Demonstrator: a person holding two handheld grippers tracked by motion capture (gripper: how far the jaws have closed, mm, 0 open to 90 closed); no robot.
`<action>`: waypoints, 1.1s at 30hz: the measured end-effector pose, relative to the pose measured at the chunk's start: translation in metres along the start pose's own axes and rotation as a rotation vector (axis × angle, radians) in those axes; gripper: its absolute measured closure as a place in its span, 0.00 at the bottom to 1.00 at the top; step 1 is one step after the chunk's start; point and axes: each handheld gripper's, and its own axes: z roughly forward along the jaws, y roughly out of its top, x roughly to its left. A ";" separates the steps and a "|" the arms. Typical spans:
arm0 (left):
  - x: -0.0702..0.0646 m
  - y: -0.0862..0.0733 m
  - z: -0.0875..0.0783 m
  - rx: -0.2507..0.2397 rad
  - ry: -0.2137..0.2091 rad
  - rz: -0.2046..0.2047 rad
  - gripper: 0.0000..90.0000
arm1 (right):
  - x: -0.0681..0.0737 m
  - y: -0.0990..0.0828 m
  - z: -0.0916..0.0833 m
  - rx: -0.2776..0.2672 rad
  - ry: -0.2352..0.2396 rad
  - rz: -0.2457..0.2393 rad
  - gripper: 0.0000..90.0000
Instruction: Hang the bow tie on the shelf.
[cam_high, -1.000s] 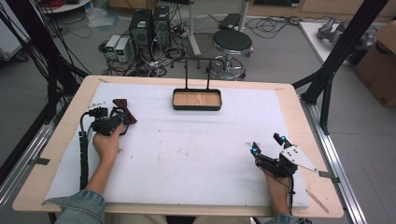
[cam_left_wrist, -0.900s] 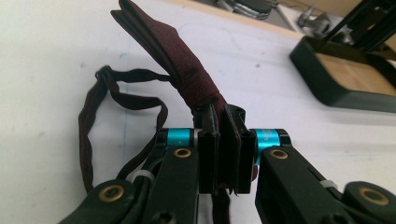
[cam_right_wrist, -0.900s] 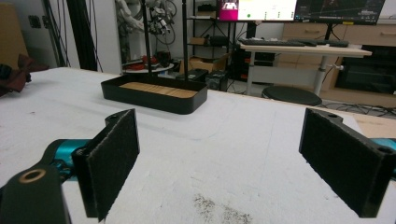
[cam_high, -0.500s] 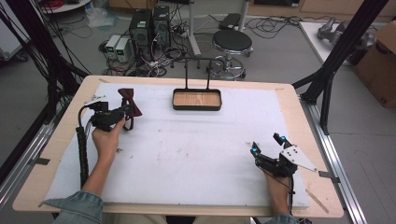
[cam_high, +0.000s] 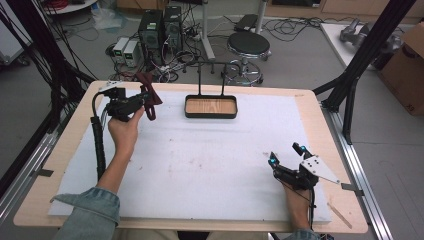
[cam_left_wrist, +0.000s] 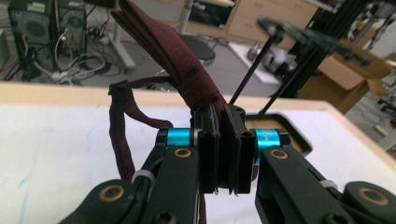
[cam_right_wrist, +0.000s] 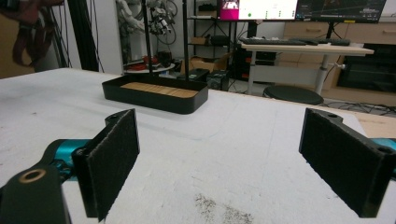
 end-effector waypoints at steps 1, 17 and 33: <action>-0.003 0.004 0.003 0.005 -0.001 0.000 0.93 | 0.000 0.000 0.000 0.000 0.001 0.001 0.13; -0.046 0.031 0.047 0.001 -0.025 -0.048 0.93 | -0.001 0.000 0.000 -0.003 0.006 0.006 0.13; -0.068 0.044 0.067 -0.007 -0.089 -0.097 0.93 | -0.002 0.000 0.001 -0.001 0.008 0.013 0.13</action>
